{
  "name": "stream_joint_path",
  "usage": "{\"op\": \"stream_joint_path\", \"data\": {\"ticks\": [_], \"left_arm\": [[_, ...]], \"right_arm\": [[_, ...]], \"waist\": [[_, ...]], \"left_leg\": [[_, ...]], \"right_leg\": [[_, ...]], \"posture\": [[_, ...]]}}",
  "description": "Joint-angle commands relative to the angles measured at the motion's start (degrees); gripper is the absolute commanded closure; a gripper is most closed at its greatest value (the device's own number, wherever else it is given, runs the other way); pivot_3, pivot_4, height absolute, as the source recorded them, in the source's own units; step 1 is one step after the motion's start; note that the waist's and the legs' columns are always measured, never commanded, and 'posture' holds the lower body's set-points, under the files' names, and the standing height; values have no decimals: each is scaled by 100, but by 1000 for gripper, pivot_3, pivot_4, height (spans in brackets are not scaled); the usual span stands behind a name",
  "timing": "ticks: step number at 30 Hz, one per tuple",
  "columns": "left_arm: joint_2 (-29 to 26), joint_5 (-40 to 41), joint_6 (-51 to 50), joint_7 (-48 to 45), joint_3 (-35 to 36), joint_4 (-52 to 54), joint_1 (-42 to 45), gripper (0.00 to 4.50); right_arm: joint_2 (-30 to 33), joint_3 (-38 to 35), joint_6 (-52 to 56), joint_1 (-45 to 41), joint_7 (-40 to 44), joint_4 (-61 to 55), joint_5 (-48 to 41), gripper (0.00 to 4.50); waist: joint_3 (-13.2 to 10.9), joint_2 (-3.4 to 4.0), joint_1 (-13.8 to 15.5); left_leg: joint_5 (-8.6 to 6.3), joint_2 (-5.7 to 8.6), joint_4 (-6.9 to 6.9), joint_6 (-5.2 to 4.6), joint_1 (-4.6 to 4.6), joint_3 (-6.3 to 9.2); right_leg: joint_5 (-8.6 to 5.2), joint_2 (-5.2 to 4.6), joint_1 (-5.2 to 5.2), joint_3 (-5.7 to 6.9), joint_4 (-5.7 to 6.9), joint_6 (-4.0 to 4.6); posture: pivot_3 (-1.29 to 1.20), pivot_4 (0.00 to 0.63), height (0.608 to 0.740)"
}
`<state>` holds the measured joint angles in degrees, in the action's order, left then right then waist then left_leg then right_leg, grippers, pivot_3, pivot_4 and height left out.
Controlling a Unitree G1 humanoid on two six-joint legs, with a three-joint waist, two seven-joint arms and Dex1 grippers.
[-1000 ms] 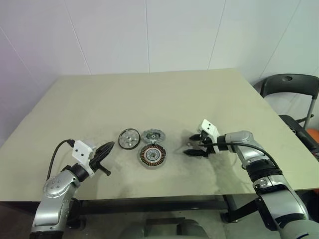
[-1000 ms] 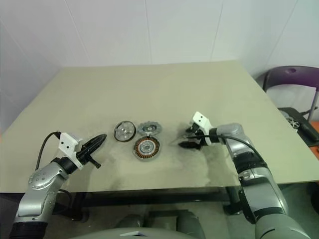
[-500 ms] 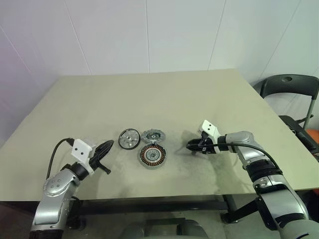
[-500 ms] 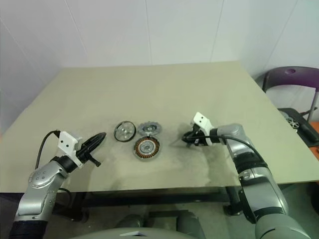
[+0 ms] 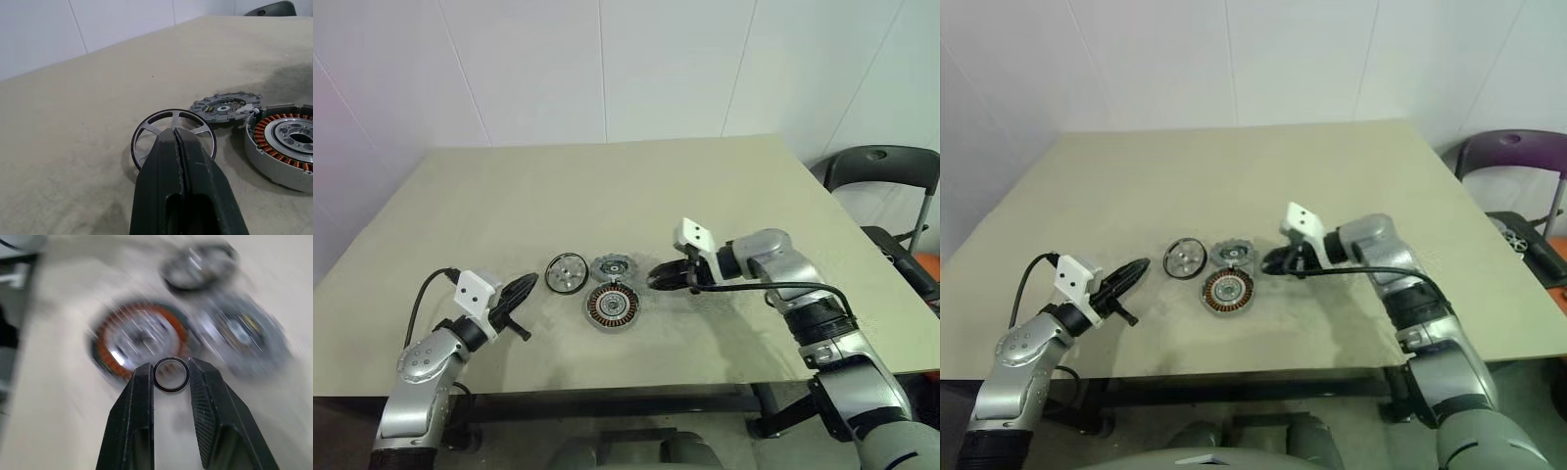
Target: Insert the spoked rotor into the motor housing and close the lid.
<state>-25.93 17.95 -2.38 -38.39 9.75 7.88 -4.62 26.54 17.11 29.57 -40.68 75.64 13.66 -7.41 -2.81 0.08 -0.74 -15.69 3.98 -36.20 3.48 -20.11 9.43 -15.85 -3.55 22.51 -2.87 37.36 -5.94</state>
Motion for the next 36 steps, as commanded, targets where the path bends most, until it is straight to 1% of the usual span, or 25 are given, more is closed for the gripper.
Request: {"op": "stream_joint_path", "data": {"ticks": [1,7,12,16,21,22,24,30,34,36], "left_arm": [[-56,39,32,-36,6,150,36,4500],[-14,237,-37,-288,-103,332,-116,4500],[-23,438,-121,-562,-243,457,-327,4500],[-7,471,-46,-667,-274,447,-387,4500],[-4,775,-228,-872,-268,453,-411,4500],[-34,977,-414,-971,-258,488,-433,4500],[-63,1090,-479,-1069,-240,501,-437,4500],[-71,1046,-451,-1031,-194,532,-446,4500],[-10,988,-456,-826,-152,613,-480,4500],[-104,921,-569,-789,-206,695,-521,4500]], "right_arm": [[-198,185,257,-280,-20,-305,-111,3848],[-582,537,223,-496,-198,94,41,3848],[-738,702,77,-573,-242,398,88,3848],[-825,745,-31,-611,-275,592,132,3848],[-949,763,-95,-643,-323,735,195,3848],[-971,761,-103,-653,-334,765,204,3848],[-1004,762,-128,-662,-347,813,227,3848],[-1037,807,-164,-618,-343,879,264,3848],[-1066,797,-219,-633,-387,1030,298,3848],[-1076,794,-264,-645,-400,1114,311,3848]], "waist": [[0,0,5],[0,0,2],[0,0,0],[0,0,-2],[0,0,-14],[0,0,-12],[0,0,-12],[0,1,-8],[0,1,-9],[0,1,-13]], "left_leg": [[0,0,-1,0,-1,1],[0,2,0,0,-4,2],[0,2,1,0,-11,2],[0,2,1,0,-12,1],[0,2,2,0,-11,1],[0,2,3,0,-11,1],[0,2,2,0,-12,1],[0,2,2,0,-11,2],[0,2,2,0,-11,1],[0,2,2,0,-11,1]], "right_leg": [[0,0,0,1,0,0],[0,-1,6,1,0,0],[0,-1,13,1,1,1],[0,0,14,1,1,1],[0,0,15,1,1,1],[0,1,15,1,1,1],[0,1,15,0,1,1],[0,1,15,1,2,1],[0,1,15,0,1,1],[1,1,16,0,2,1]], "posture": [[0,0,740],[0,0,740],[0,0,740],[0,0,740],[0,0,740],[0,0,740],[0,0,740],[0,0,740],[0,0,740],[0,0,740]]}}
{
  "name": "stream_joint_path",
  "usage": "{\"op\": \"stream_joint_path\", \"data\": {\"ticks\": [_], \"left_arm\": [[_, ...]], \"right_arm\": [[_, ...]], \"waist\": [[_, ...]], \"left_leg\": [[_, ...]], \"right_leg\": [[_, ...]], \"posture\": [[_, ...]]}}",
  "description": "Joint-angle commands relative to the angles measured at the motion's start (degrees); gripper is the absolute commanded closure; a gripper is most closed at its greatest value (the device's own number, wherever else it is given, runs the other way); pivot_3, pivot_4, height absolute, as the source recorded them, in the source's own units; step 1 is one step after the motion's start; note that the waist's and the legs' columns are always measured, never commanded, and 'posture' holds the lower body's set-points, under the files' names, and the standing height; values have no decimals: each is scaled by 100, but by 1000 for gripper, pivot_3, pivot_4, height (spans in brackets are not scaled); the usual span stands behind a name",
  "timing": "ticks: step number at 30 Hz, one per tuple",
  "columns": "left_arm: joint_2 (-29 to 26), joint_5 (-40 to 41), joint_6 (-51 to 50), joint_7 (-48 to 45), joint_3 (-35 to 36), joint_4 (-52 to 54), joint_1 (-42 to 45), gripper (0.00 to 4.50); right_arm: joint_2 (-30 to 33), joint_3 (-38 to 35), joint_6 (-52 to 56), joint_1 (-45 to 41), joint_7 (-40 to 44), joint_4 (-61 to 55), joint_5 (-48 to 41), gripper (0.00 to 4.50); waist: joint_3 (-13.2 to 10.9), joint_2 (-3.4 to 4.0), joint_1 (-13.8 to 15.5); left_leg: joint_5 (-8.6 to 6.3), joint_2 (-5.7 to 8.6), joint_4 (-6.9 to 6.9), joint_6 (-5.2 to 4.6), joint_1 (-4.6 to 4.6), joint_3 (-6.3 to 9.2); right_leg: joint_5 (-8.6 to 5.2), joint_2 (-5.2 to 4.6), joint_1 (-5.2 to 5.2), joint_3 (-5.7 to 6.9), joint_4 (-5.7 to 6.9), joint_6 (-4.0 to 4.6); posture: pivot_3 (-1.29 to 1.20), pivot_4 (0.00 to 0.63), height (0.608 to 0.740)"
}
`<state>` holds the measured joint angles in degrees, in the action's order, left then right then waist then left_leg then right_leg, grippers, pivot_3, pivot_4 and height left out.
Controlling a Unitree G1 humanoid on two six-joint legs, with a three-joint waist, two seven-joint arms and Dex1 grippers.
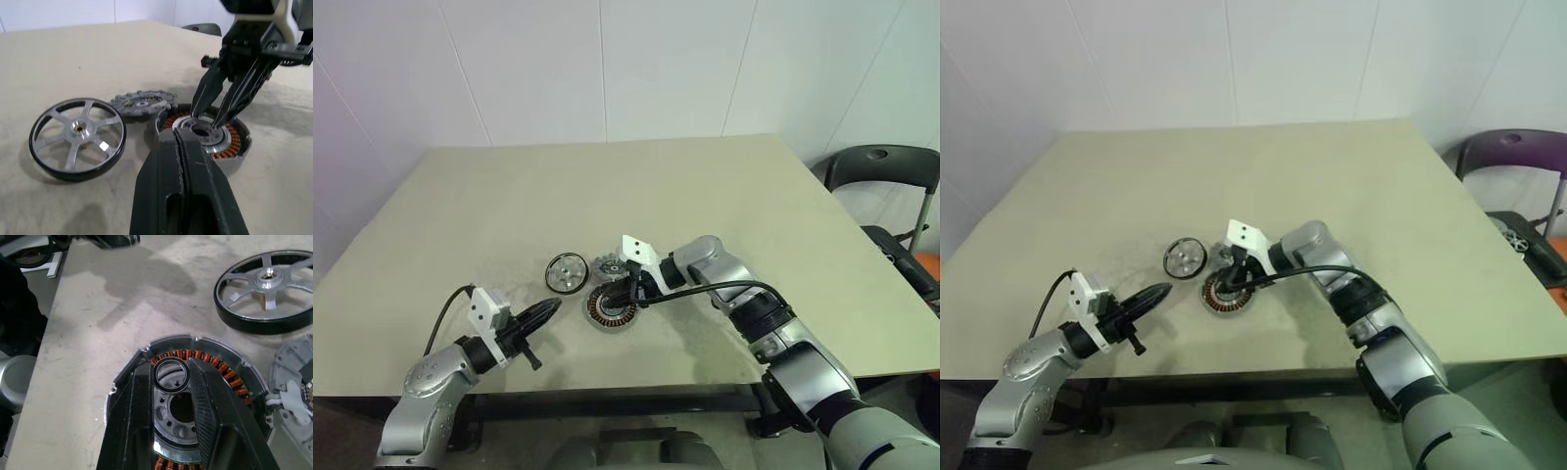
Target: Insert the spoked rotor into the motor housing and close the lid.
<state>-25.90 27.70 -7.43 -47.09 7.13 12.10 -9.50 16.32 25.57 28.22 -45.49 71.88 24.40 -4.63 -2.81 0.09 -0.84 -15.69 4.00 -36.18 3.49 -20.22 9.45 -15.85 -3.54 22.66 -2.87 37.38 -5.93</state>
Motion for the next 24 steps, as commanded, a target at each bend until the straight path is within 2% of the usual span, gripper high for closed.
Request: {"op": "stream_joint_path", "data": {"ticks": [1,3,5,12,13,15,24], "left_arm": [[-167,-163,-106,134,14,331,-57,4500],[-236,-235,-217,196,-36,416,-86,4500],[-159,128,-384,73,1,455,-78,4500],[-236,496,-774,15,129,636,-4,4500],[-257,481,-796,33,135,670,-1,4107],[-292,425,-818,67,122,722,-14,3636],[-359,481,-1027,80,93,910,-121,492]], "right_arm": [[-58,-54,-152,-170,-28,81,38,3848],[-63,-59,-188,-182,-40,150,48,3848],[-72,-71,-207,-191,-55,199,49,3848],[-134,-104,-260,-185,-100,328,107,3848],[-138,-107,-267,-184,-102,346,111,3848],[-136,-113,-291,-178,-107,381,119,3848],[-111,-155,-322,-160,-133,455,136,3848]], "waist": [[0,0,-5],[0,0,-7],[0,1,-2],[0,1,-4],[0,1,-5],[0,1,-12],[0,1,-12]], "left_leg": [[0,0,0,0,1,-1],[0,0,2,0,0,-1],[0,0,2,0,0,-1],[0,0,0,0,0,0],[0,0,0,0,0,0],[0,0,1,0,0,-1],[0,0,1,0,1,-1]], "right_leg": [[0,0,0,0,0,0],[0,1,1,0,0,0],[0,1,1,0,0,0],[0,1,0,0,1,0],[0,1,0,0,1,0],[0,1,0,0,1,0],[0,1,0,0,1,1]], "posture": [[0,0,740],[0,0,740],[0,0,740],[0,0,740],[0,0,740],[0,0,740],[0,0,740]]}}
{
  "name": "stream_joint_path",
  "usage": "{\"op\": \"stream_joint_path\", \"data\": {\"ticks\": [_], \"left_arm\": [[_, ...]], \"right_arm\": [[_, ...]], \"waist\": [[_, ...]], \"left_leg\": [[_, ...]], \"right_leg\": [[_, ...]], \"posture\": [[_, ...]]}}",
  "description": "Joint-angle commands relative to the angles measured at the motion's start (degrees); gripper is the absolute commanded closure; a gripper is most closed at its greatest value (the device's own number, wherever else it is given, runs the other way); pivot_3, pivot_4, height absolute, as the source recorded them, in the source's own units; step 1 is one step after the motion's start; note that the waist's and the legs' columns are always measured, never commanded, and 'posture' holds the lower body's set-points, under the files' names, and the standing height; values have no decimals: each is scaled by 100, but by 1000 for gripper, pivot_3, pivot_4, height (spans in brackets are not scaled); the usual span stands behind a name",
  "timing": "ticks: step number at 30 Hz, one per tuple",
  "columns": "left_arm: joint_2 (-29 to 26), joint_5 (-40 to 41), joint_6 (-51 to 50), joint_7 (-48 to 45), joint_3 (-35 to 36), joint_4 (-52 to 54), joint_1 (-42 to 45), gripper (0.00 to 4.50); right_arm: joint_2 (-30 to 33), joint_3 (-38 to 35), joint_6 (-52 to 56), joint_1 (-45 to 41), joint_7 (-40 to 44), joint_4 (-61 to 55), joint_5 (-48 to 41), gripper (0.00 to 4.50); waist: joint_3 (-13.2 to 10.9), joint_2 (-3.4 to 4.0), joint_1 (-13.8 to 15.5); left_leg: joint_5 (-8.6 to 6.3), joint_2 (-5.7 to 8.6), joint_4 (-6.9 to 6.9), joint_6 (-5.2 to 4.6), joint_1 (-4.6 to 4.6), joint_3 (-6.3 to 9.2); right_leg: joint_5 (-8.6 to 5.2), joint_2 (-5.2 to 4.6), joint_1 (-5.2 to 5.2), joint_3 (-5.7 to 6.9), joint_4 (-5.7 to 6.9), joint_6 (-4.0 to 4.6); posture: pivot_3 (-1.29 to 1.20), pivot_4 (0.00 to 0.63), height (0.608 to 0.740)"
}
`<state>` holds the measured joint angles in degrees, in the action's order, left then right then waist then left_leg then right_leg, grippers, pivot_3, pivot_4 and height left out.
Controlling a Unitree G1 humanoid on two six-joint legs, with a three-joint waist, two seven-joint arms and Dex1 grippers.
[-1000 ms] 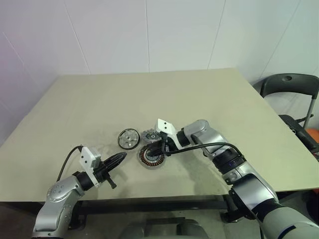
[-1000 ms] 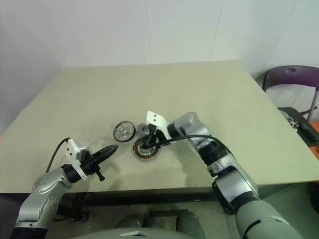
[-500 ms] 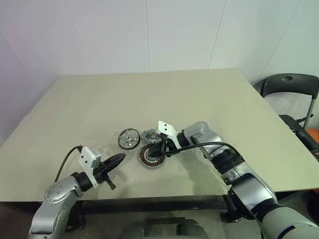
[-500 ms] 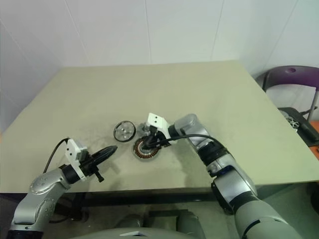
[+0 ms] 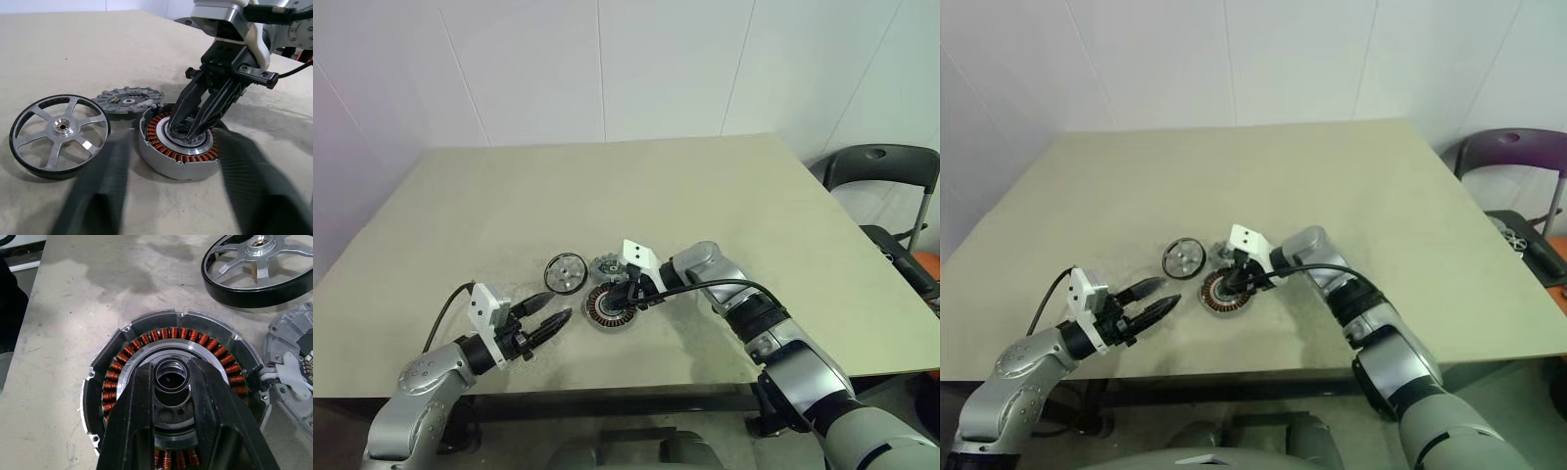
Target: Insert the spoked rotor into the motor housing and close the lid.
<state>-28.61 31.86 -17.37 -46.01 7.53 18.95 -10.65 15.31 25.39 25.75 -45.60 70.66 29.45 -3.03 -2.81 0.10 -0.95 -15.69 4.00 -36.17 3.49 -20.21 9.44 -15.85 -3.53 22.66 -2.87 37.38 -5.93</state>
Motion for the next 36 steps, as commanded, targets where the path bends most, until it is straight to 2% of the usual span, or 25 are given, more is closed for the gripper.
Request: {"op": "stream_joint_path", "data": {"ticks": [1,2,9,13,27,28,36], "left_arm": [[-102,65,-25,-49,73,221,-28,149],[-137,155,-98,-95,122,240,-76,19],[-391,168,3,-272,399,158,-293,19],[-443,-190,284,-247,360,118,-325,19],[-419,-313,549,-353,390,-73,-378,19],[-416,-322,574,-359,387,-90,-379,0],[-385,-383,761,-414,350,-272,-338,0]], "right_arm": [[-10,-145,-74,-158,-15,-44,-25,3848],[-5,-153,-77,-166,-13,-38,-26,3848],[28,-182,-97,-195,-6,-11,-22,3848],[46,-158,-148,-173,-5,37,14,3848],[181,-107,-214,-114,61,-21,98,3848],[195,-95,-213,-110,90,-33,97,3117],[184,-93,-204,-104,132,-103,88,506]], "waist": [[0,0,-2],[0,0,-2],[-1,1,-2],[-1,1,4],[-1,2,2],[-1,2,2],[-1,2,3]], "left_leg": [[0,0,0,0,0,0],[0,0,0,0,0,0],[0,0,0,0,-1,0],[0,0,0,0,0,-1],[0,0,0,0,2,-1],[0,0,0,0,2,-1],[0,0,0,0,4,-2]], "right_leg": [[0,0,0,0,0,0],[0,0,0,0,0,0],[-1,0,0,0,0,1],[-1,-1,-1,0,-1,1],[-1,0,-2,0,-1,1],[-1,0,-2,0,-1,1],[-1,0,-4,0,0,1]], "posture": [[0,0,740],[0,0,740],[0,0,740],[0,0,740],[0,0,740],[0,0,740],[0,0,740]]}}
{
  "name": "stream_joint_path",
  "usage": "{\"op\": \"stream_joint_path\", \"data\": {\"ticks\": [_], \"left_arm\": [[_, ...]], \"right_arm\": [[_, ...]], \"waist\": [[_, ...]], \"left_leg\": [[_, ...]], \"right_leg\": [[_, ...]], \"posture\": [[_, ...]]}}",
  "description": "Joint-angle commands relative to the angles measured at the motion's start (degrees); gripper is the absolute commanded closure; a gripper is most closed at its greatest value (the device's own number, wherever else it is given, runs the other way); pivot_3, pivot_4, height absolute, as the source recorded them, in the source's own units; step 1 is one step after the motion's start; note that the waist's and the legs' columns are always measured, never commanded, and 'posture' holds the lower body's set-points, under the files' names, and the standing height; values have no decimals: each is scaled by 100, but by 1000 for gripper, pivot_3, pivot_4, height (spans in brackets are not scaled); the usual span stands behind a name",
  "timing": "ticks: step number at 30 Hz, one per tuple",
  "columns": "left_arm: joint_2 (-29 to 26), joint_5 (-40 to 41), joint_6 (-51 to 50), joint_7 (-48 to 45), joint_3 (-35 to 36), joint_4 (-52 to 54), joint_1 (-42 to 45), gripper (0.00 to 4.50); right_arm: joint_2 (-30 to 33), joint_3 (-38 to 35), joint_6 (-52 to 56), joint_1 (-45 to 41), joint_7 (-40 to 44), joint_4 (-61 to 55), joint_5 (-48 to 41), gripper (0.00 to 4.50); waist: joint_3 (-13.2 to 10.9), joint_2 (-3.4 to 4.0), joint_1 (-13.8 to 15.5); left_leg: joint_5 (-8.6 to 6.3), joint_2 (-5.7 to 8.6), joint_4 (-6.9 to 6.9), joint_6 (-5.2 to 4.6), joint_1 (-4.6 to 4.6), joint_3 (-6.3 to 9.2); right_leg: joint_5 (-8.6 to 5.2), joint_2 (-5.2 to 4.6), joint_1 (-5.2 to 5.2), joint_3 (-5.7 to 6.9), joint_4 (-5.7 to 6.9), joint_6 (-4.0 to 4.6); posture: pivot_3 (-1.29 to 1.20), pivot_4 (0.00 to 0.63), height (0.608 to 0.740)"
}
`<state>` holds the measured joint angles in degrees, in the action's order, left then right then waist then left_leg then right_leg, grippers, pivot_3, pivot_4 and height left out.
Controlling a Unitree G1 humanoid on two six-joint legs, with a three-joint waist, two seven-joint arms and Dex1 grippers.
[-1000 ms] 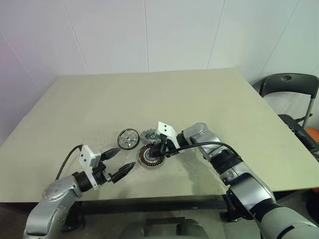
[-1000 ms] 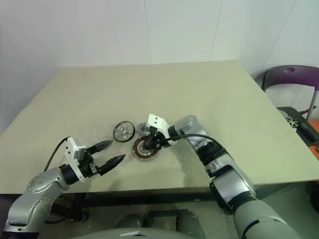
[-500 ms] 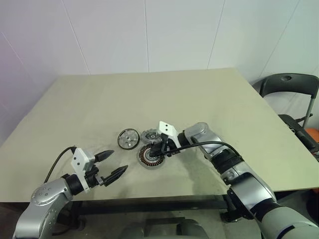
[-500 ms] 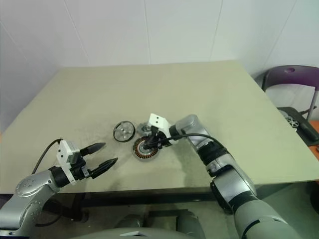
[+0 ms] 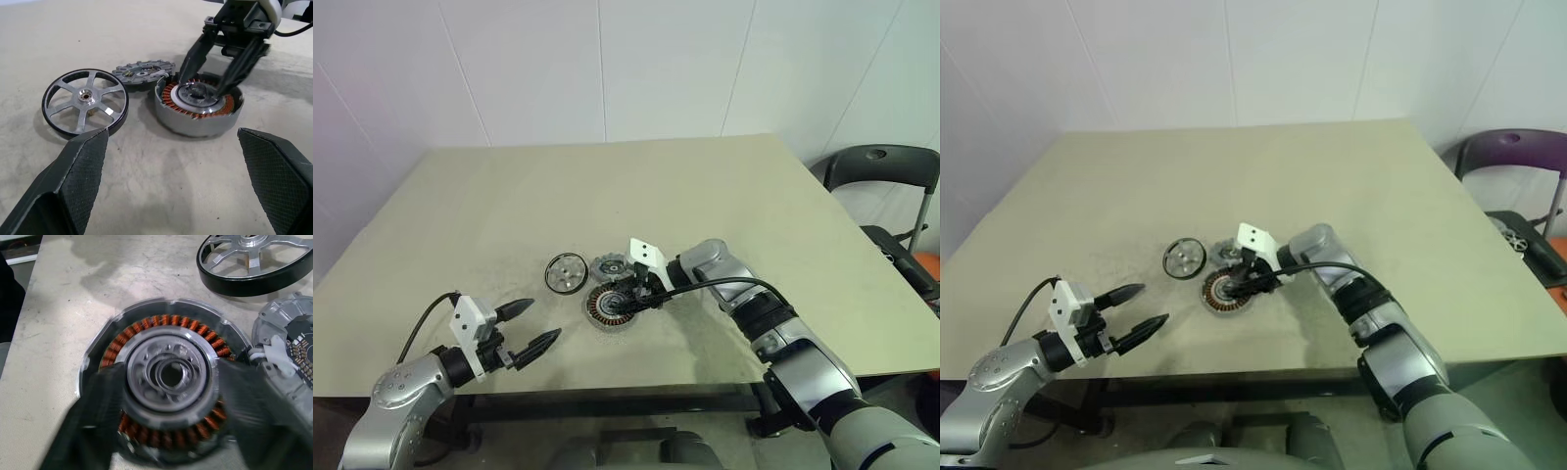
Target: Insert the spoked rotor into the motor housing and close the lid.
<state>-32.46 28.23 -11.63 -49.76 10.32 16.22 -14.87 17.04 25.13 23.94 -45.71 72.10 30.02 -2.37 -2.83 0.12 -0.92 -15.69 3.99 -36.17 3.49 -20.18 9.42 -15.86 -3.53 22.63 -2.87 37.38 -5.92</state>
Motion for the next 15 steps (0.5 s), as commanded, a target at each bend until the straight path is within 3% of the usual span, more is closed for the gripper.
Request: {"op": "stream_joint_path", "data": {"ticks": [1,10,13,15], "left_arm": [[8,-35,210,-49,64,-30,93,0],[54,-106,436,-139,31,-244,98,0],[74,-104,471,-154,42,-269,102,0],[88,-117,512,-169,47,-308,107,0]], "right_arm": [[-6,-89,5,-103,-5,-207,-14,142],[131,-325,507,-156,178,-976,-362,32],[285,-395,626,-156,223,-1138,-447,637],[412,-476,610,-186,160,-1085,-448,1296]], "waist": [[0,0,0],[-1,1,7],[-1,1,8],[-1,1,11]], "left_leg": [[0,0,0,0,0,0],[0,0,3,0,-6,2],[0,0,3,0,-9,2],[0,0,2,0,-9,1]], "right_leg": [[0,0,0,0,0,0],[0,-1,6,0,-1,-1],[0,-2,8,0,-1,0],[0,-2,7,0,-2,0]], "posture": [[0,0,740],[0,0,740],[0,0,740],[0,0,740]]}}
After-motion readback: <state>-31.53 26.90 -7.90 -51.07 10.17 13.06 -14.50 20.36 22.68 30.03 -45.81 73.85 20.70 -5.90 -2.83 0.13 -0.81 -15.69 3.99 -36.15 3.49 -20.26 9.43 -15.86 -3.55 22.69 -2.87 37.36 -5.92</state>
